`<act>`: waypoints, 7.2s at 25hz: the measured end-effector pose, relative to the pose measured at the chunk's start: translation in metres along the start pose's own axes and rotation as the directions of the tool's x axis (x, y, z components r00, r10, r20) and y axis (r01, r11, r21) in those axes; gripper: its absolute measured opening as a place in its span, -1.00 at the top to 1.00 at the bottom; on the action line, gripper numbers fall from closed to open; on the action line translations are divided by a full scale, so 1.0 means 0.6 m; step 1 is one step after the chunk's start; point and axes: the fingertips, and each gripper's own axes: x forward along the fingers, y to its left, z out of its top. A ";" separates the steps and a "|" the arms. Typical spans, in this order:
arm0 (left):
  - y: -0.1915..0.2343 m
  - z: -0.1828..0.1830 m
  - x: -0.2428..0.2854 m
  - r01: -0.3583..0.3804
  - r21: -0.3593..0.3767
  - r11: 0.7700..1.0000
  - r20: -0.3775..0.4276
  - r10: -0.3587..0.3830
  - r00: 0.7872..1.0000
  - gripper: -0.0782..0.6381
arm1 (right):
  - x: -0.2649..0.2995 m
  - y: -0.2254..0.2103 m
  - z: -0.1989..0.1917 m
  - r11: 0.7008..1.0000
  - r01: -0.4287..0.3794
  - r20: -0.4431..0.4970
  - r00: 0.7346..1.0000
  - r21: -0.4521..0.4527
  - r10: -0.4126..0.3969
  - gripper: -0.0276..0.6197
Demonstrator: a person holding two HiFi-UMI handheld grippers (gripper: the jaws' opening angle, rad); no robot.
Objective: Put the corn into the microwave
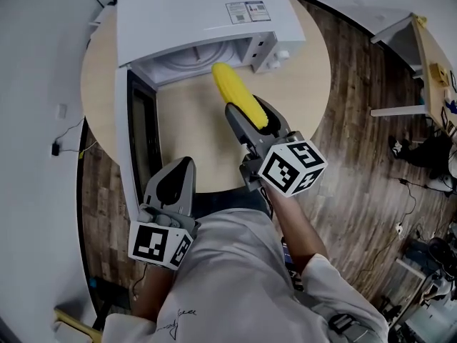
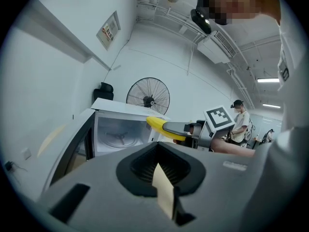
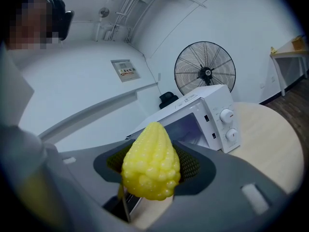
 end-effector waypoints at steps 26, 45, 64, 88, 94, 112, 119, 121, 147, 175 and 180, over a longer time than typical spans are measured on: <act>0.018 -0.023 0.034 -0.024 -0.057 0.998 -0.067 0.021 0.998 0.81 | 0.098 -0.061 -0.047 0.998 -0.003 -0.102 0.995 -0.063 -0.004 0.12; 0.052 -0.026 0.030 -0.093 -0.067 0.993 -0.084 0.087 0.993 0.81 | 0.163 -0.091 -0.067 0.997 0.002 -0.146 0.989 -0.077 -0.013 0.12; 0.063 -0.026 0.049 -0.101 -0.085 0.991 -0.099 0.092 0.991 0.81 | 0.230 -0.133 -0.082 0.991 0.022 -0.197 0.979 -0.132 -0.048 0.12; 0.072 -0.038 0.054 -0.131 -0.053 0.990 -0.151 0.121 0.981 0.81 | 0.318 -0.180 -0.113 0.980 0.048 -0.254 0.962 -0.192 -0.096 0.12; 0.079 -0.045 0.053 -0.146 -0.088 0.985 -0.160 0.131 0.978 0.81 | 0.335 -0.186 -0.114 0.969 0.051 -0.256 0.960 -0.240 -0.114 0.12; 0.094 -0.046 0.052 -0.169 -0.101 0.980 -0.169 0.151 0.974 0.81 | 0.401 -0.193 -0.108 0.926 0.080 -0.232 0.957 -0.369 -0.175 0.12; 0.099 -0.051 0.052 -0.179 -0.108 0.978 -0.175 0.158 0.972 0.81 | 0.432 -0.190 -0.104 0.887 0.074 -0.220 0.956 -0.457 -0.194 0.12; 0.100 -0.052 0.052 -0.181 -0.108 0.978 -0.176 0.160 0.971 0.81 | 0.436 -0.190 -0.103 0.872 0.075 -0.215 0.956 -0.483 -0.201 0.12; 0.102 -0.039 0.048 -0.211 -0.110 0.971 -0.156 0.193 0.969 0.81 | 0.460 -0.196 -0.120 0.679 0.053 -0.198 0.937 -0.732 -0.287 0.11; 0.041 -0.028 0.025 -0.139 -0.163 0.977 -0.082 0.127 0.988 0.81 | 0.407 -0.189 -0.091 0.751 0.120 -0.167 0.941 -0.649 -0.294 0.00; 0.034 -0.025 0.021 -0.127 -0.152 0.980 -0.076 0.117 0.990 0.81 | 0.395 -0.180 -0.090 0.765 0.119 -0.171 0.942 -0.633 -0.288 0.00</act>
